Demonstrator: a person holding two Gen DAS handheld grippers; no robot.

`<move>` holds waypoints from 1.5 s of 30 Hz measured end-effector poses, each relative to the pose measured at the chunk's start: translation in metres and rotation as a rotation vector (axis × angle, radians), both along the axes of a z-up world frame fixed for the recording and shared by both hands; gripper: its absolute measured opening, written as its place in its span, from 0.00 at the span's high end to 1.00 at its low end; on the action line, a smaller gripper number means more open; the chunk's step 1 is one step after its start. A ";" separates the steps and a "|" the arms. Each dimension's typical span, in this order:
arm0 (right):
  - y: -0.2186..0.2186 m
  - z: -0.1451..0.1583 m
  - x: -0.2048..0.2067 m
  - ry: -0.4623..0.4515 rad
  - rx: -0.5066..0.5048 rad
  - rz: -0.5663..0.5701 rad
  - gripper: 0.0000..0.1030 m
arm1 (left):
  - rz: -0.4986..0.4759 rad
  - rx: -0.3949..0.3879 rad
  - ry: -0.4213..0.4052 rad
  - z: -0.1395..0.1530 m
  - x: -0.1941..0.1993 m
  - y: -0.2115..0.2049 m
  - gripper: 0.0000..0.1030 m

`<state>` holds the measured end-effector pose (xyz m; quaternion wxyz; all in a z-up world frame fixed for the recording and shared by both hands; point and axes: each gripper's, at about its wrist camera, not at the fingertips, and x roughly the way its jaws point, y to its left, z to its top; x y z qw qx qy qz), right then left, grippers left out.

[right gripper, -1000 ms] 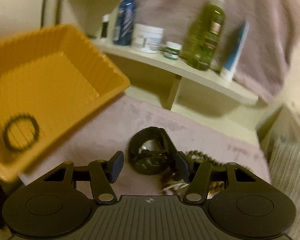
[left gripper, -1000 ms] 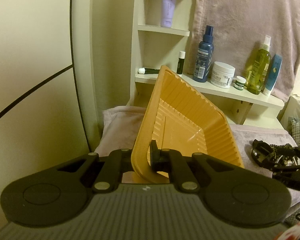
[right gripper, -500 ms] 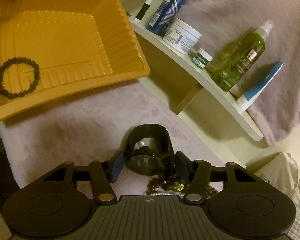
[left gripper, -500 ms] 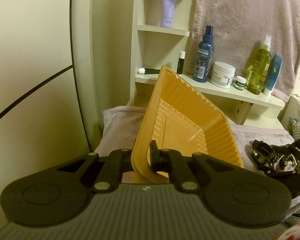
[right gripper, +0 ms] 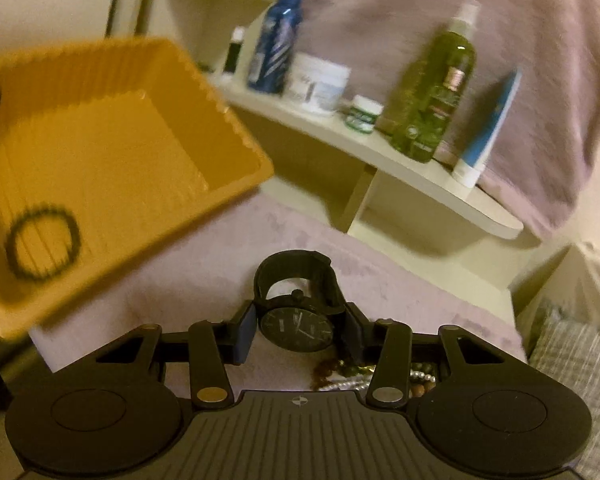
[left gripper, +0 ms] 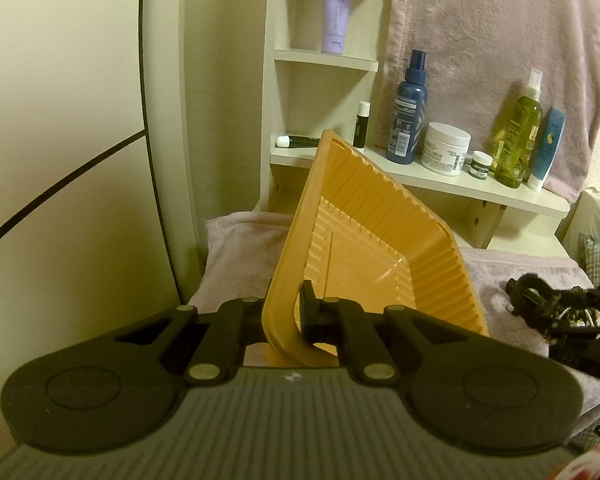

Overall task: Organize jewelry
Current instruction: 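Carry the black watch into the orange tray and open the right gripper, then grasp the pearl necklace strand with the right gripper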

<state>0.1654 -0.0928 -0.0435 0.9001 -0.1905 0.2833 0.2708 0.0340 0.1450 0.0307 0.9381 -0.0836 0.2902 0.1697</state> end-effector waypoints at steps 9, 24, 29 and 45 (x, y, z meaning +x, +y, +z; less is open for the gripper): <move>0.016 0.050 -0.006 0.198 0.333 0.079 0.55 | -0.002 0.005 -0.001 0.000 0.000 -0.002 0.93; 0.064 0.028 -0.023 0.340 0.389 0.229 0.51 | -0.004 0.002 -0.004 -0.001 -0.002 -0.002 0.93; 0.037 0.034 -0.027 0.297 0.430 0.105 0.51 | -0.005 0.003 -0.004 0.000 -0.002 -0.002 0.93; -0.096 0.005 -0.033 0.176 0.324 -0.403 0.51 | -0.007 0.014 0.000 0.000 0.000 -0.004 0.93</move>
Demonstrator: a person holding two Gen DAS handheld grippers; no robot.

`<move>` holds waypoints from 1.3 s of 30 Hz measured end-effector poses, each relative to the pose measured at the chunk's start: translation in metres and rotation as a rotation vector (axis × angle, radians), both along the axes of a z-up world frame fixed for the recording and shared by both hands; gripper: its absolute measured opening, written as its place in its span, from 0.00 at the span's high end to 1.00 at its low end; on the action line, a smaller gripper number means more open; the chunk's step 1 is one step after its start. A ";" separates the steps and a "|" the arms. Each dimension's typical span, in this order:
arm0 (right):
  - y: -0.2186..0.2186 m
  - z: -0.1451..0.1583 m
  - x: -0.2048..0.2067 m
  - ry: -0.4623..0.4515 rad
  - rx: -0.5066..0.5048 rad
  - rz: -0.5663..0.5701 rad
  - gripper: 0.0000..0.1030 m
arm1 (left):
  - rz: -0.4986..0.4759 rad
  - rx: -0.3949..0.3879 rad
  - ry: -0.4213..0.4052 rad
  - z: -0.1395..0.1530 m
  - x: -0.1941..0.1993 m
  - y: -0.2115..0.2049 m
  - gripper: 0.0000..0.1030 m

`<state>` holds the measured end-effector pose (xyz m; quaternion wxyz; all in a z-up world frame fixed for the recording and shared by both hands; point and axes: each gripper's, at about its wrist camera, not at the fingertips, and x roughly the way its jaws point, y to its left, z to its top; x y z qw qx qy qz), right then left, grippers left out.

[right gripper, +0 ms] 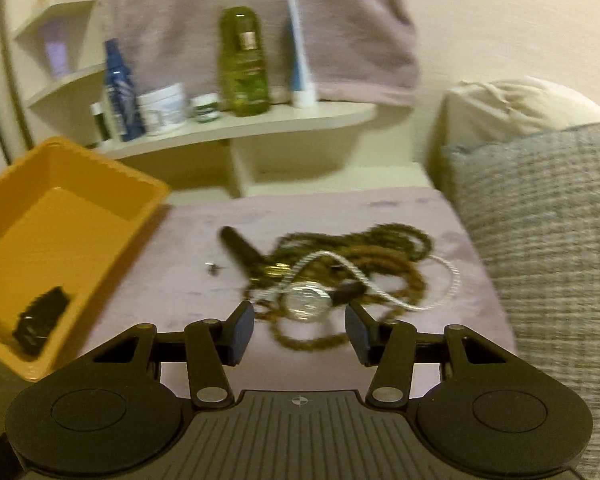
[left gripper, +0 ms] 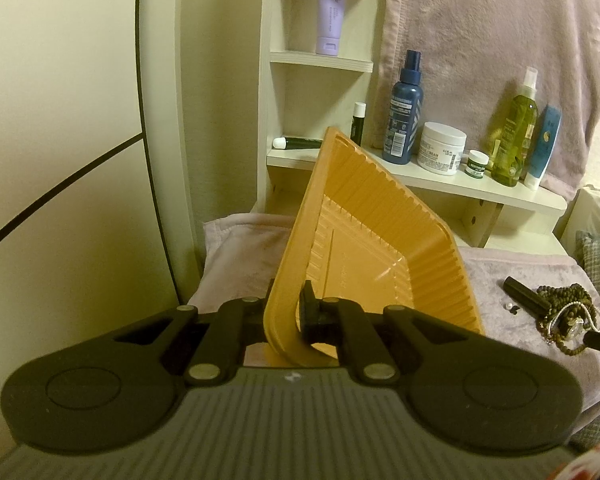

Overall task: Organize jewelry
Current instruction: 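Grasp the pearl necklace strand with the right gripper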

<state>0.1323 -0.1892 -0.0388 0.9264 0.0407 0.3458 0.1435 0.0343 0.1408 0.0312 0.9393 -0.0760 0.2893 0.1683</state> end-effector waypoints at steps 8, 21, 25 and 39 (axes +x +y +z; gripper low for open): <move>0.002 -0.008 0.008 -0.013 -0.038 0.009 0.50 | -0.002 0.010 0.004 0.001 0.001 -0.002 0.93; 0.022 -0.019 0.026 -0.031 -0.094 -0.005 0.50 | 0.000 0.005 0.004 0.001 0.000 -0.001 0.93; 0.010 -0.011 0.020 -0.093 -0.115 -0.043 0.50 | 0.000 0.001 0.004 0.000 0.000 0.000 0.93; 0.005 -0.036 0.025 -0.122 -0.534 0.217 0.76 | 0.002 -0.001 0.004 0.000 0.000 0.001 0.93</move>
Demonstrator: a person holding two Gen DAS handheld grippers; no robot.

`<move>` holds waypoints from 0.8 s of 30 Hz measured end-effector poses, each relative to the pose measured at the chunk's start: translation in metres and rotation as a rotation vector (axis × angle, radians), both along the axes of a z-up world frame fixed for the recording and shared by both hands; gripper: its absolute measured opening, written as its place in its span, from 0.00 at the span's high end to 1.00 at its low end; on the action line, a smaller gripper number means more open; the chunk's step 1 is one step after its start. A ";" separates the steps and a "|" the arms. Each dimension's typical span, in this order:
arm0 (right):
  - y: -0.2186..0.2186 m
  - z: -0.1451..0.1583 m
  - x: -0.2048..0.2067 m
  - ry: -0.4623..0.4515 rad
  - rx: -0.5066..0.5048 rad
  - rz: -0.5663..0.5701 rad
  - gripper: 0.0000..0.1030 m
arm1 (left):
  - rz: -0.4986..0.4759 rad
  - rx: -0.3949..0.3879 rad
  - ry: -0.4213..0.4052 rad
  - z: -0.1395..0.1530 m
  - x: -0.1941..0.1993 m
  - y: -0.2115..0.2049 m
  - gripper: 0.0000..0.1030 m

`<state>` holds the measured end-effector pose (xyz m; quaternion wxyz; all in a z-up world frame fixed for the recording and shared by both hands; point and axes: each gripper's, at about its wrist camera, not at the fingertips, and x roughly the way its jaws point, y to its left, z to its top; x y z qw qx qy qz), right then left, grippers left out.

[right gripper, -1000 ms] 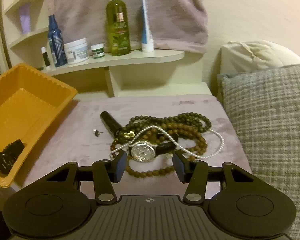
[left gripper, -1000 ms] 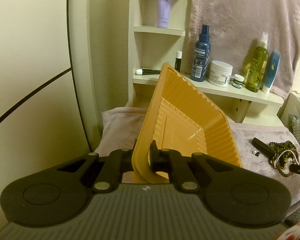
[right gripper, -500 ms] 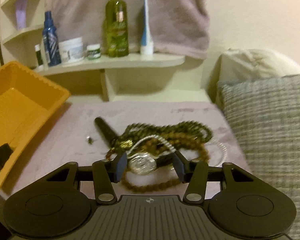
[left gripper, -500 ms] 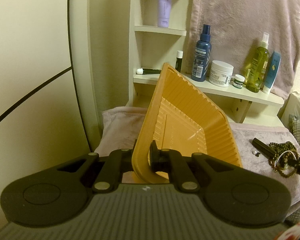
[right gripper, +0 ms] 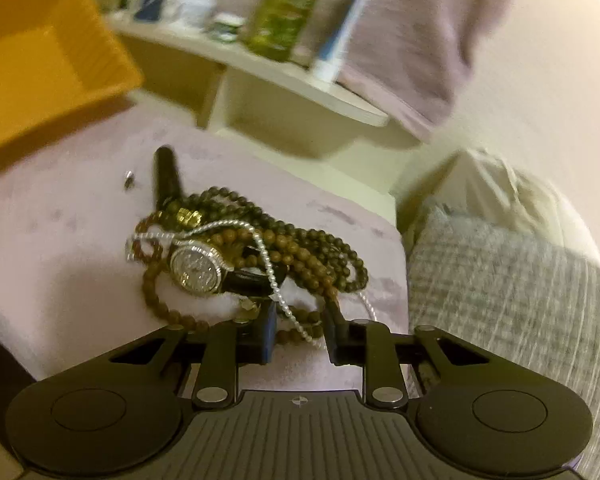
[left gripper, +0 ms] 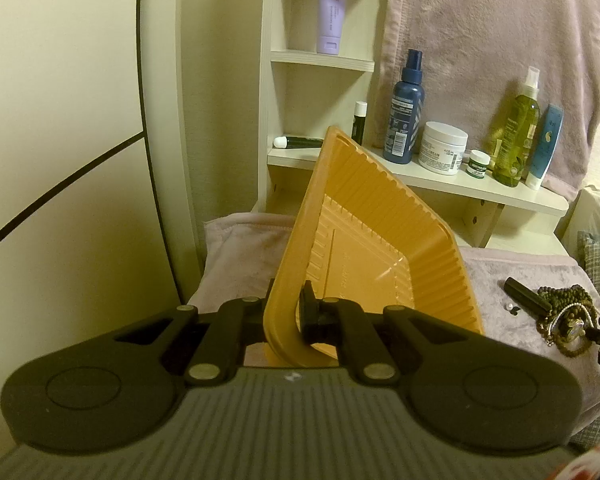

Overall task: Organize jewelry
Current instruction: 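Grasp the pearl necklace strand with the right gripper, then lift the pearl necklace and drop it into the orange tray with the right gripper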

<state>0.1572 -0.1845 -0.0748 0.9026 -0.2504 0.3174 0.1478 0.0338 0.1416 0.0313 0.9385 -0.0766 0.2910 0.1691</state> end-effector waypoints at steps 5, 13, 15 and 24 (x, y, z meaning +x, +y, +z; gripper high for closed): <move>0.005 -0.005 -0.002 -0.022 -0.075 0.075 0.97 | 0.000 0.000 0.000 0.000 0.000 0.000 0.93; -0.006 0.033 -0.008 -0.163 -0.061 0.046 0.98 | -0.001 -0.001 -0.001 0.000 0.000 0.000 0.93; -0.009 0.049 -0.009 -0.206 -0.054 0.039 0.98 | -0.001 -0.003 -0.003 0.001 0.000 0.000 0.93; -0.013 0.116 -0.010 -0.354 -0.048 0.046 0.98 | 0.002 -0.010 -0.007 0.000 0.000 0.001 0.93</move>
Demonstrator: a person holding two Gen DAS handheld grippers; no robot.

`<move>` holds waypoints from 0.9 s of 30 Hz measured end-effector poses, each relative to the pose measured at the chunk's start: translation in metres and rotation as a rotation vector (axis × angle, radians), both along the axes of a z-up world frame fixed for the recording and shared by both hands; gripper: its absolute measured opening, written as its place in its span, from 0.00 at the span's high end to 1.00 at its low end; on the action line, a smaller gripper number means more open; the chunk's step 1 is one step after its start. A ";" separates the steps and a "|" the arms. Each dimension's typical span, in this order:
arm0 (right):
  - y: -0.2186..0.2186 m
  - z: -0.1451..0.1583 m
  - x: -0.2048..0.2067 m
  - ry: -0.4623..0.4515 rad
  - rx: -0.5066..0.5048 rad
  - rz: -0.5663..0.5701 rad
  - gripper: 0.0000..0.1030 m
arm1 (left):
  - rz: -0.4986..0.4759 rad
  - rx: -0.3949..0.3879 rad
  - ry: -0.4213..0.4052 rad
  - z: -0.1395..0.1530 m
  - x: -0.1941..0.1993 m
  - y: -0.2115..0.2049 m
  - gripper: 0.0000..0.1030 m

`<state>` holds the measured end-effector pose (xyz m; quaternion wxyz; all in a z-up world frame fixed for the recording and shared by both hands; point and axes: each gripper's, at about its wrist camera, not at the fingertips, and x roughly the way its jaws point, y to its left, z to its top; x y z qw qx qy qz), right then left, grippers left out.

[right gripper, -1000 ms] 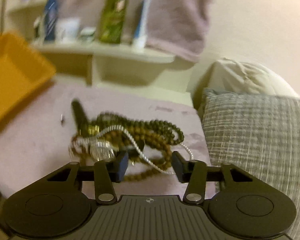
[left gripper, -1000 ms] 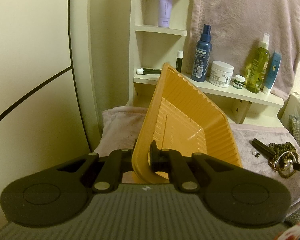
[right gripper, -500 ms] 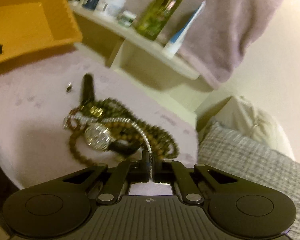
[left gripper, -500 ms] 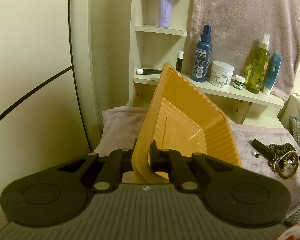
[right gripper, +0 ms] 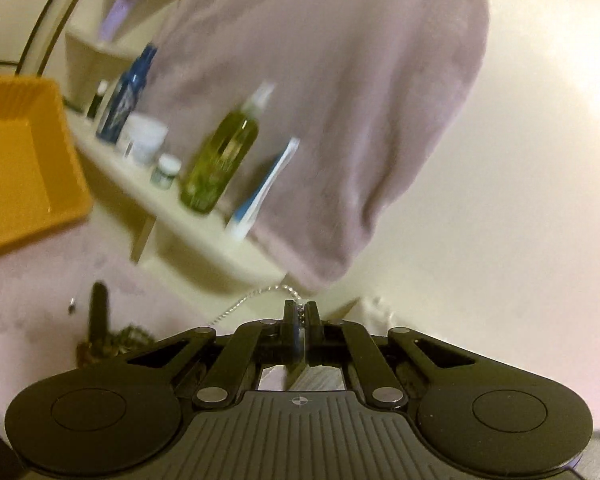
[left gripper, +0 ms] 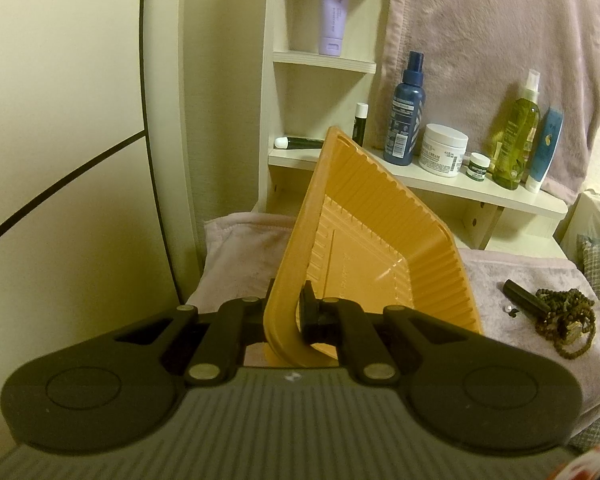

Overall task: Organize jewelry
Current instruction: 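Lift the pearl necklace and drop it into the orange tray with the right gripper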

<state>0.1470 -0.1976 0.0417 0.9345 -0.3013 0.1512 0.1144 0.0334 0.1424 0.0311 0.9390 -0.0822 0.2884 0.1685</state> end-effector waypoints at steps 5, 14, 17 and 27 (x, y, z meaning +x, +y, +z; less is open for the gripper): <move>0.004 0.026 -0.006 -0.054 0.002 0.026 0.98 | 0.000 -0.002 -0.004 0.000 -0.001 0.000 0.93; 0.018 0.061 -0.016 -0.134 0.008 0.082 0.98 | 0.001 -0.007 -0.008 0.000 0.000 0.000 0.93; 0.025 0.070 -0.020 -0.138 0.025 0.113 0.98 | 0.002 -0.010 -0.009 -0.001 0.000 0.000 0.93; 0.081 0.095 -0.029 -0.056 0.161 0.344 0.98 | -0.002 -0.013 -0.008 -0.001 -0.001 0.000 0.93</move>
